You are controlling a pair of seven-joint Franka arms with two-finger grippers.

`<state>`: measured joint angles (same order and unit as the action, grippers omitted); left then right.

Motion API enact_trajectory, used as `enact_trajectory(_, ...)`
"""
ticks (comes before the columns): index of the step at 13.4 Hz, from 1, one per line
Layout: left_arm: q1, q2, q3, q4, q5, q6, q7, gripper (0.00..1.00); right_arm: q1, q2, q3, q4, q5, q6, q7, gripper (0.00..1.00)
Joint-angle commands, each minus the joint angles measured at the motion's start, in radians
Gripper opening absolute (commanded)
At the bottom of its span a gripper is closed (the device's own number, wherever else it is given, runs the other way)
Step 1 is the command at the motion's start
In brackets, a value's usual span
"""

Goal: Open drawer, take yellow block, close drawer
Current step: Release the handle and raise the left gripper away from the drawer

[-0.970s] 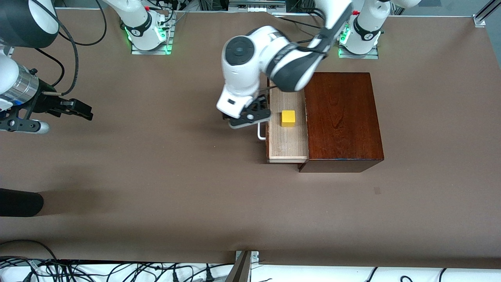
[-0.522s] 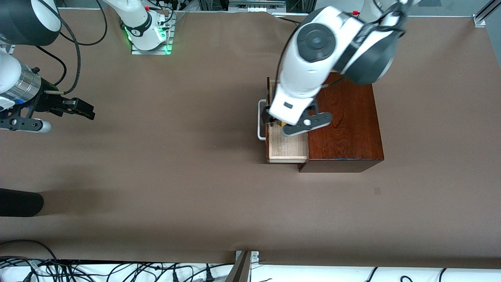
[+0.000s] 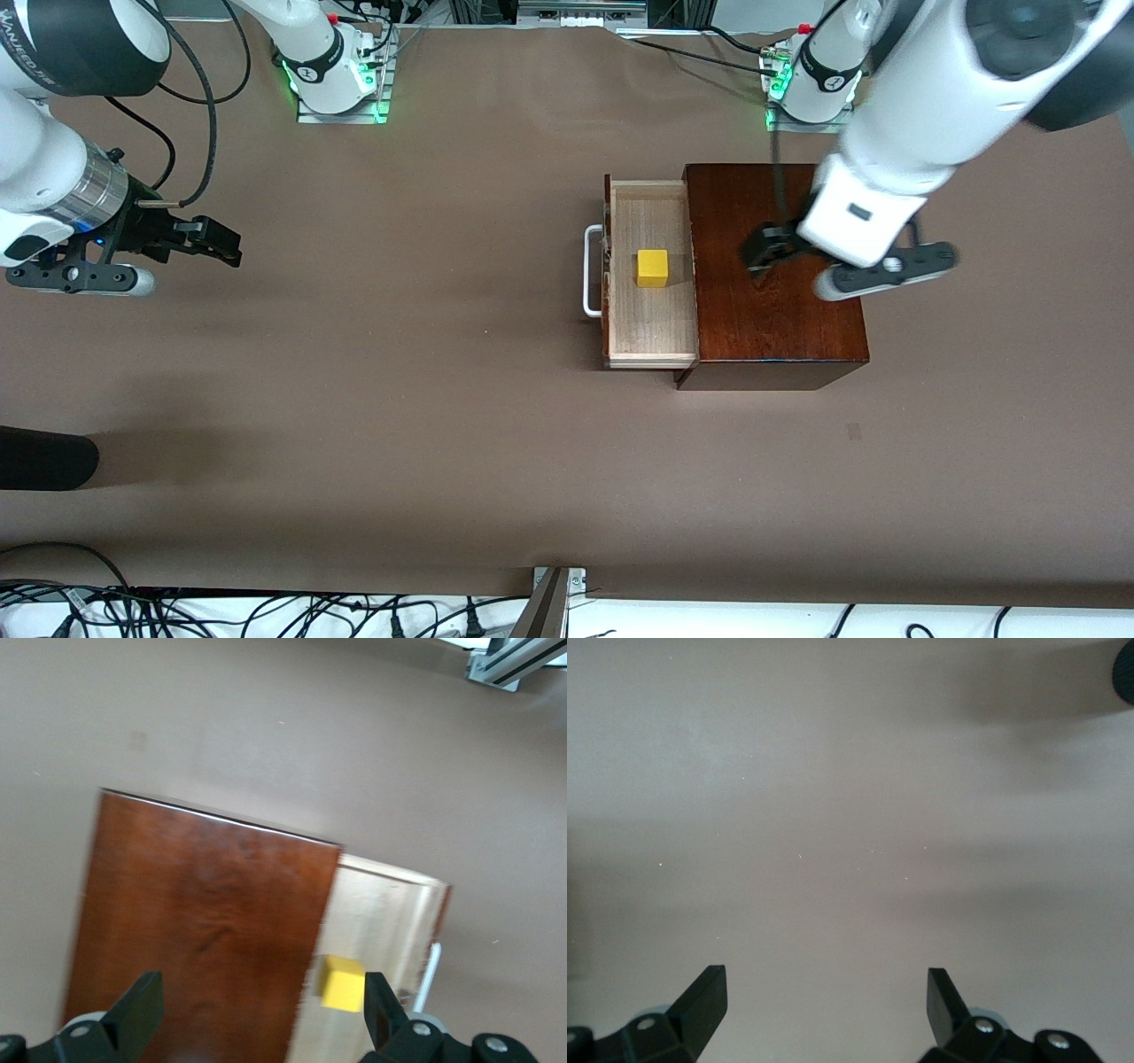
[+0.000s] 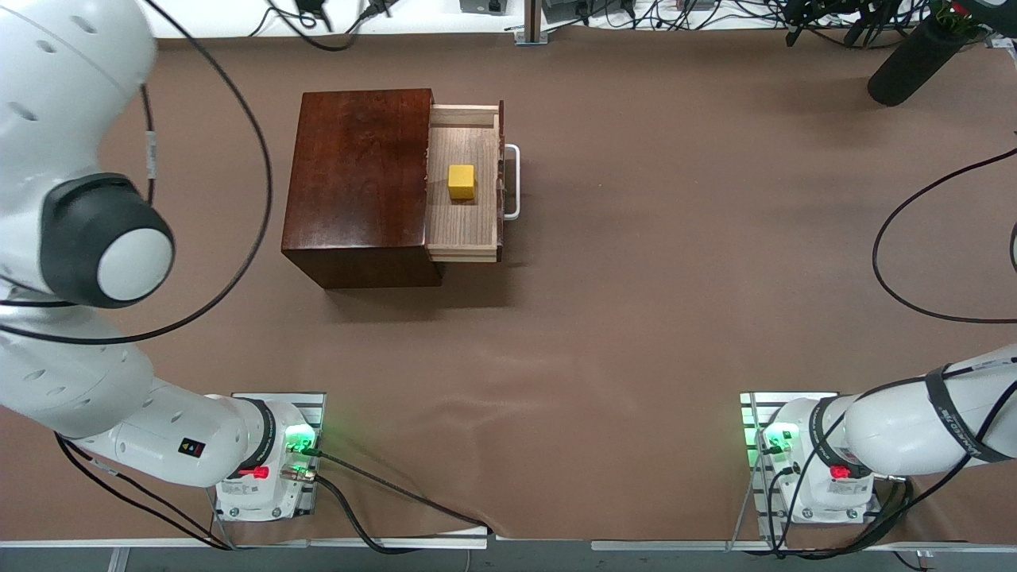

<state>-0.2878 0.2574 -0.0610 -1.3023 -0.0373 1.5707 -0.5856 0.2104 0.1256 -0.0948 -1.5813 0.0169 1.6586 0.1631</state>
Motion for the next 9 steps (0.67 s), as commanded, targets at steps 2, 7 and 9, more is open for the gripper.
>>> enact_trajectory(2, 0.090, -0.180, -0.008, -0.224, -0.021, 0.025, 0.136, 1.00, -0.002, -0.008, 0.019, 0.007, 0.001, -0.019, 0.010, 1.00)
enact_trajectory(7, 0.110, -0.294, -0.006, -0.426, -0.004, 0.141, 0.144, 1.00, 0.003, -0.003, 0.245, 0.021, 0.050, -0.005, 0.024, 1.00)
enact_trajectory(9, 0.111, -0.282, -0.005, -0.416, -0.004, 0.147, 0.168, 1.00, 0.048, 0.015, 0.300, 0.044, 0.093, 0.013, 0.036, 1.00)
